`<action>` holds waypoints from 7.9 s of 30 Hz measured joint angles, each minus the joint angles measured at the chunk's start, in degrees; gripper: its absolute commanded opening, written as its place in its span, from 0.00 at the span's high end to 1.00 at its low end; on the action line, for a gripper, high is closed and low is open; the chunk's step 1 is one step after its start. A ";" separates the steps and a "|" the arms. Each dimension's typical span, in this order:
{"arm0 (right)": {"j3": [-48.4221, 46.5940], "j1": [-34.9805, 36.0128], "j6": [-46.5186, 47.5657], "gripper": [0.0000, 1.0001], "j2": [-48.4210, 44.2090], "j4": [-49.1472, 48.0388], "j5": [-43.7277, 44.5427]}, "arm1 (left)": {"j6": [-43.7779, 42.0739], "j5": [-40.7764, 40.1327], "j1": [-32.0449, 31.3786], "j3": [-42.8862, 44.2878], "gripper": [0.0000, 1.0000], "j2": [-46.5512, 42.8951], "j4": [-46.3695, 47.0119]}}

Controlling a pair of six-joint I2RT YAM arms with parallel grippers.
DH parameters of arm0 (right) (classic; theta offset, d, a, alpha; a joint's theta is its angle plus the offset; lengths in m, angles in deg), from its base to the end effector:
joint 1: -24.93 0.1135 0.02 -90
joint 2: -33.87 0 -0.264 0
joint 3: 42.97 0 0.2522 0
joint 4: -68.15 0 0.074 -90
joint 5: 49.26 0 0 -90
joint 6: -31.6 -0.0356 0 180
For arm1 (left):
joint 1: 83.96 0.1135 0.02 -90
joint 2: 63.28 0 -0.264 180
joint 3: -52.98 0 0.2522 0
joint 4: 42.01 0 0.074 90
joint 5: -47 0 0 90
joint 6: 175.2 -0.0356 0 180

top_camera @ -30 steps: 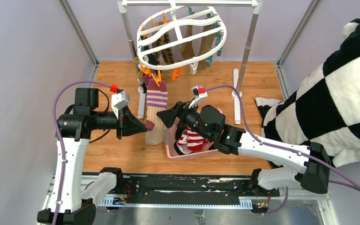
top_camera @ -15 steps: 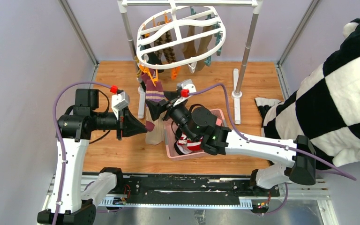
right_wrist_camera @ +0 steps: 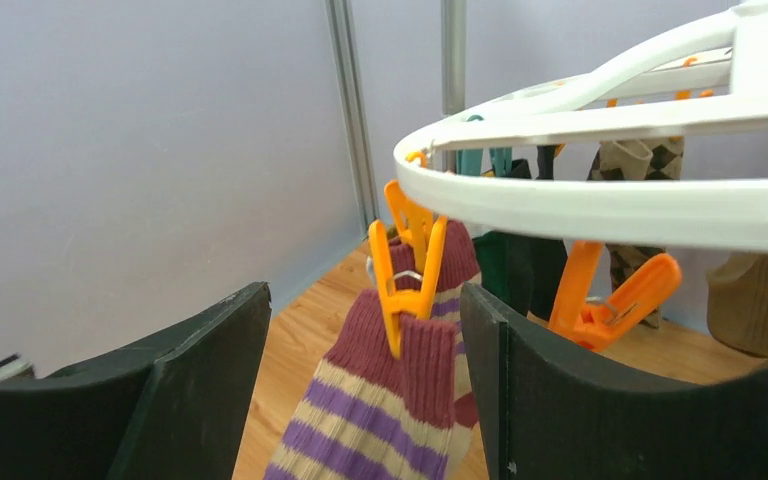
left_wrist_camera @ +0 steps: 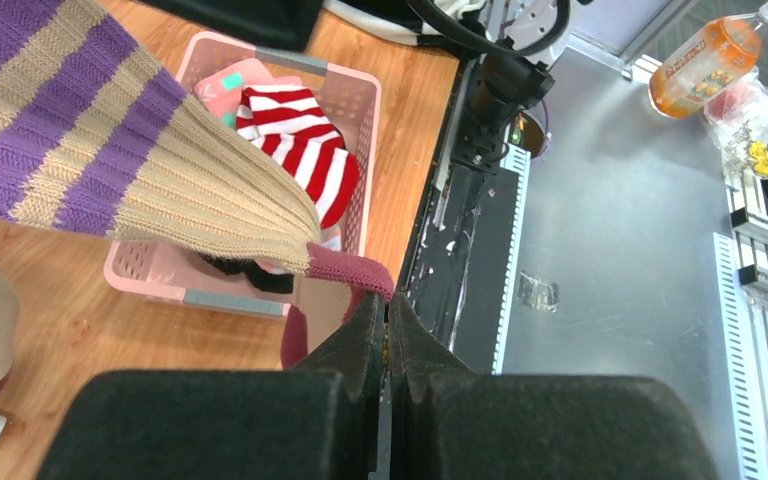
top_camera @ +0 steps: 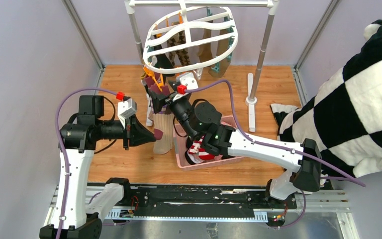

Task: Remove the socks clipped to the hanger
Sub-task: Remove the sock from the hanger, then place the sock in the bin, then remove the sock from the hanger.

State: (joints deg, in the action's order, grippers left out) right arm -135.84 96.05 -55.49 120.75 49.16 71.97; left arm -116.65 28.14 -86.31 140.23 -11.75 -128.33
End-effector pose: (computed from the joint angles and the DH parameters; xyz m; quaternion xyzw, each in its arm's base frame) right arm 0.1311 0.3263 0.4475 -0.1304 0.5500 0.3356 0.7536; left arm 0.1133 -0.0384 0.4014 0.4102 0.6757 -0.4612 0.4030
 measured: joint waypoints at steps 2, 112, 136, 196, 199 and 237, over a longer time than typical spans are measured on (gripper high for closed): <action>-1.33 -0.61 0.13 0.28 0.66 0.24 -0.20 | 0.09 0.02 0.00 0.00 1.00 -0.24 0.00; 23.10 -19.43 -10.36 0.45 8.94 29.75 -35.39 | 0.79 -14.88 -0.02 -0.31 0.00 -2.97 0.13; 24.20 -20.28 -21.35 0.97 4.63 20.15 -43.82 | 13.11 -26.45 3.06 -4.20 0.00 -2.71 12.98; 38.91 -6.38 -18.16 0.69 -27.19 14.51 -13.94 | 43.60 -23.50 13.03 -5.14 0.91 33.68 72.15; 38.91 -6.38 -18.21 0.69 -27.82 14.82 -13.40 | 43.17 -23.76 13.03 -5.33 0.96 32.87 72.50; 32.92 -19.69 -24.04 0.56 -15.58 20.06 -21.62 | 47.08 -17.88 6.29 -15.85 1.00 -5.55 50.60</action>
State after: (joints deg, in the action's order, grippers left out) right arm -102.93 76.35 -79.53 105.16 69.23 50.35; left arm -69.57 10.26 -80.02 124.39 -17.31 -77.73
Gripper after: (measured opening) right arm 0.375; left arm 0.022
